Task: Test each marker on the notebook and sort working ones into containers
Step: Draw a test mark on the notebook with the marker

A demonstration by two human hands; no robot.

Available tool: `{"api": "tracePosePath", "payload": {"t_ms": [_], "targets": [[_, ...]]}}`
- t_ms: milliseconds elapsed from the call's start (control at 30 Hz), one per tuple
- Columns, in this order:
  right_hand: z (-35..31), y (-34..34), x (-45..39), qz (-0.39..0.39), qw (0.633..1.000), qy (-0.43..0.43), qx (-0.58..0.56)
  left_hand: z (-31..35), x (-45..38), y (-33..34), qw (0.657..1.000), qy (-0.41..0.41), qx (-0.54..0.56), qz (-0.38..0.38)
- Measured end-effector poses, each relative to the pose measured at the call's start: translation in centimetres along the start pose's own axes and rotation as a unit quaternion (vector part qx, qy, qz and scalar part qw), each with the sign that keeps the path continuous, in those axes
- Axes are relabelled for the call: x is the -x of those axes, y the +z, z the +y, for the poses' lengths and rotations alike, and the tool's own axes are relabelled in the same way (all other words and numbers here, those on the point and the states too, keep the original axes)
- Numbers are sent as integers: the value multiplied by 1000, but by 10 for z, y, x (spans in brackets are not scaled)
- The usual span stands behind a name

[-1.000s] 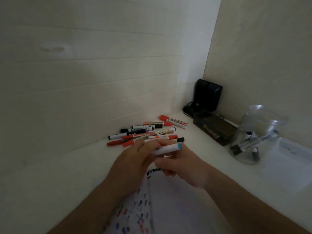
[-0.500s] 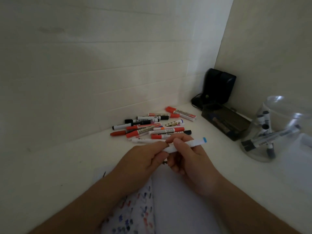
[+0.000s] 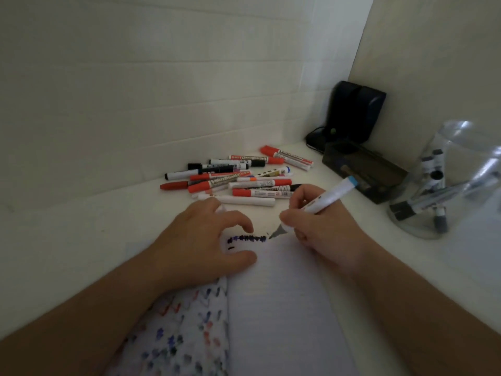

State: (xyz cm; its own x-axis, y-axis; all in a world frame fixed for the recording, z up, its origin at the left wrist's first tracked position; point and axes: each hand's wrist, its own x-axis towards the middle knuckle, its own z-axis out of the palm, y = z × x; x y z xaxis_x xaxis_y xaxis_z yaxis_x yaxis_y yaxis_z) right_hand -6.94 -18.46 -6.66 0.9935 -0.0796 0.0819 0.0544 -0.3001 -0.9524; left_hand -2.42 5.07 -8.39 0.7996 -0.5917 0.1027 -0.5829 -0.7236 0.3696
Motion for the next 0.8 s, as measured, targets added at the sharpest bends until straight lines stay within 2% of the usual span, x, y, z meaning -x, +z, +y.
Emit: {"api": "tracePosePath", "payload": {"t_ms": [133,367,733,800], "targets": [[2,1,-1,-8,999,30,-26,-1,-8,-1,999,-22,-9,-31],[4,8,-1,22,997,46,65,1,-6,-1,999,-32,1,-30],[3,11,-3,46,991,49,112,-1,-5,0,999,-32,11,-35],[4,10,-1,47,994,54,87,-1,-5,-1,998,-37,6,-43]]}}
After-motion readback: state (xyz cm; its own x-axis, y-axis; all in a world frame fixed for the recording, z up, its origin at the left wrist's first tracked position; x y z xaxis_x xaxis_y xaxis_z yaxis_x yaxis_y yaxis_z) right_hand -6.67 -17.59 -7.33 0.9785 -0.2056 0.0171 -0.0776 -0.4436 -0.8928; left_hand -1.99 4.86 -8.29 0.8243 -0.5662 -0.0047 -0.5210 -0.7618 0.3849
